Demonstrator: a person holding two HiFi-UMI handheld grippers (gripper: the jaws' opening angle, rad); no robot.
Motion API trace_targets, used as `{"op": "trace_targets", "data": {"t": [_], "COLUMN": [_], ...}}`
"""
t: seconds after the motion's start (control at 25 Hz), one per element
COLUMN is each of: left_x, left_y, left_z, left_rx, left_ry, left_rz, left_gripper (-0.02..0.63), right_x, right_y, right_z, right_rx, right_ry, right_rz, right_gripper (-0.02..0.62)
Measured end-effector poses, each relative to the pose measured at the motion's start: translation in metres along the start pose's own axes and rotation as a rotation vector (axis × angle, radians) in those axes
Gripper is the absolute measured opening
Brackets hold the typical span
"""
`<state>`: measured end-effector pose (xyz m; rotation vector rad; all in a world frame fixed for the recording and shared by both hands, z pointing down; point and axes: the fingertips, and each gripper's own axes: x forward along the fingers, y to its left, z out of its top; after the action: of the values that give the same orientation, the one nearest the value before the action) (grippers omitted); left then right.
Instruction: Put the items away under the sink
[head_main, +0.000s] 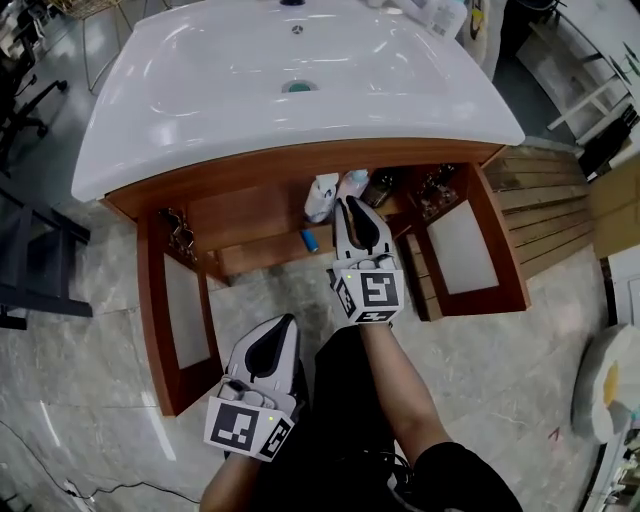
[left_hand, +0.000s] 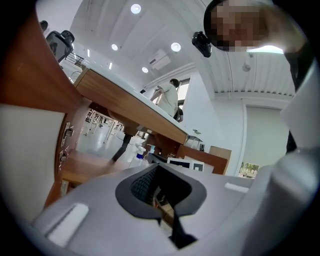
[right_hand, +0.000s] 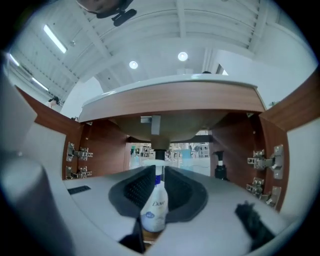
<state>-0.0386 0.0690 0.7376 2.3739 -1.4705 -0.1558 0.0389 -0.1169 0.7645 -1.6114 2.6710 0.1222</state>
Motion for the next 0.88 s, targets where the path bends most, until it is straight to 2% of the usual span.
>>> {"op": "trace_targets", "data": {"t": [0.2, 0.48, 0.72, 0.88], "left_x": [0.011, 0.018, 0.011, 0.002], "left_y": [-0.008, -0.026, -0.049, -0.068], "left_z": [0.014, 0.053, 0.098, 0.137], "left_rx": [-0.019, -0.060, -0.082, -0.097], "left_ry": [0.050, 0.116, 0.193, 0.234], "left_rz": [-0.007, 0.004, 0.022, 0.043], "left_gripper": [0.005, 0.005, 0.005, 0.005], "right_x": [-0.007, -0.014, -0.037, -0.060], "right_y": [-0.010, -0.014, -0.013, -0.008], "right_z": [-0.003, 0.011, 0.045, 0.084], "right_rx": [0.058, 0.107, 0.146, 0.172], "right_ry": [0.084, 0.216, 0.337, 0.410], "right_rz": [-0.016, -0.015, -0.022, -0.018], "right_gripper": [0.018, 0.015, 0.015, 0.015]}}
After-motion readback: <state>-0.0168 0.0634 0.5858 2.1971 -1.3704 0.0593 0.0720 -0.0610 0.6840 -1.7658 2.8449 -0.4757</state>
